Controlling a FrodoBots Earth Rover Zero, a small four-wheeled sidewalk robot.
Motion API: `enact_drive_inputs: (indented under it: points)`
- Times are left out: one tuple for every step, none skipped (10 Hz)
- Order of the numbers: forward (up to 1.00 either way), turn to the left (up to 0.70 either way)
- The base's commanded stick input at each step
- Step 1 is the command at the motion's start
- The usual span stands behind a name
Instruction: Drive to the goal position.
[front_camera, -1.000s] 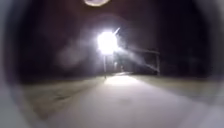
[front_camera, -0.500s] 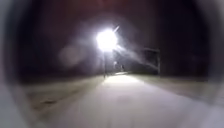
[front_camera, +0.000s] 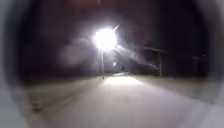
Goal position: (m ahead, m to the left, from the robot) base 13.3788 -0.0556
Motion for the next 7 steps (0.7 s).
enact_drive_inputs:
  points:
    - [1.0, 0.0]
    - [1.0, 0.0]
    - [1.0, 0.0]
    - [1.0, 0.0]
    - [1.0, 0.0]
    - [1.0, 0.0]
    - [1.0, 0.0]
